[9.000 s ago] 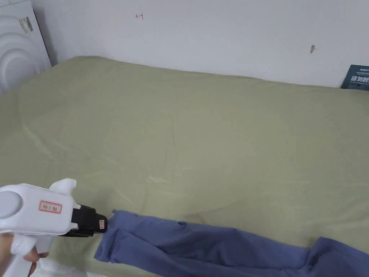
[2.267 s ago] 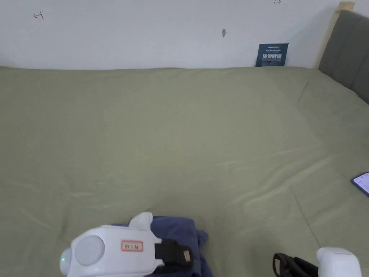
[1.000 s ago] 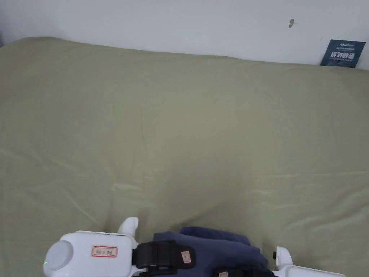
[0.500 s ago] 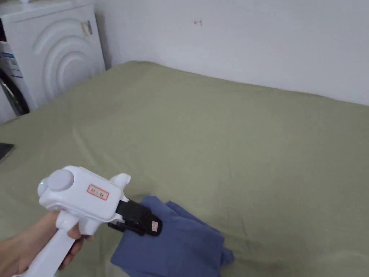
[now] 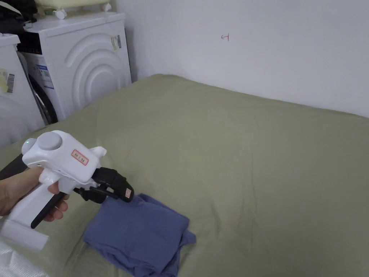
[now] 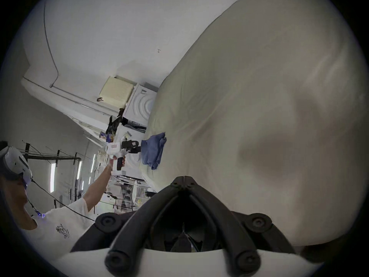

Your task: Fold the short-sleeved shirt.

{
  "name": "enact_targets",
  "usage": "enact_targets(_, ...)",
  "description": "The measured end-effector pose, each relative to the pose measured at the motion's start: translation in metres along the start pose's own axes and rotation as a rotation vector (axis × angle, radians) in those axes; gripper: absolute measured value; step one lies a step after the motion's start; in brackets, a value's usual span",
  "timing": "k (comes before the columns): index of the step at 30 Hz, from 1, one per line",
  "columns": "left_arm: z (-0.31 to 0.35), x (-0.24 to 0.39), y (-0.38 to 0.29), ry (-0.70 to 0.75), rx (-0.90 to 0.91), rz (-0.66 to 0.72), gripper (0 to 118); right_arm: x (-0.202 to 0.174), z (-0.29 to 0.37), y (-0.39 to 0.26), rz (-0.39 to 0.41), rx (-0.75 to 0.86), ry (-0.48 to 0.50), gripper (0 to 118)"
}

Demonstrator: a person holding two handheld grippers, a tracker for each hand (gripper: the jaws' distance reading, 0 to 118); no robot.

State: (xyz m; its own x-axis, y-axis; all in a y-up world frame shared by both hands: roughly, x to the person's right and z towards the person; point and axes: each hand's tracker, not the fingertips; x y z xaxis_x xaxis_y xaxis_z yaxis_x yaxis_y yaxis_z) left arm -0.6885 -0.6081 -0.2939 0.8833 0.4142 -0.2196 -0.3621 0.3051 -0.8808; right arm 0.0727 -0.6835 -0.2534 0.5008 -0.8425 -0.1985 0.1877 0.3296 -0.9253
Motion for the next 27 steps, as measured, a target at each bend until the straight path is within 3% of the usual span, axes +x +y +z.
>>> enact_targets(6, 0.058, 0.042, -0.028, 0.116, 0.117, -0.075, 97, -0.021, 0.026, 0.000, 0.076, 0.066, -0.013, 0)
enact_targets(9, 0.083, 0.085, -0.052, 0.214, 0.283, -0.142, 79, -0.045, 0.041, 0.003, 0.170, 0.157, -0.123, 0)
enact_targets(11, 0.093, 0.115, -0.071, 0.103, 0.373, -0.141, 67, -0.063, 0.052, 0.006, 0.231, 0.237, -0.202, 0)
enact_targets(13, 0.088, 0.153, -0.094, 0.085, 0.479, -0.160, 2, -0.088, 0.060, 0.011, 0.286, 0.347, -0.301, 0)
enact_targets(17, 0.061, 0.246, -0.140, 0.127, 0.583, -0.272, 1, -0.135, 0.068, 0.018, 0.479, 0.497, -0.533, 0)
enact_targets(21, 0.036, 0.334, -0.179, 0.032, 0.717, -0.286, 1, -0.158, 0.068, 0.019, 0.670, 0.635, -0.699, 0)
enact_targets(27, 0.022, 0.430, -0.208, 0.099, 0.900, -0.390, 2, -0.182, 0.070, 0.014, 0.777, 0.810, -0.853, 0)
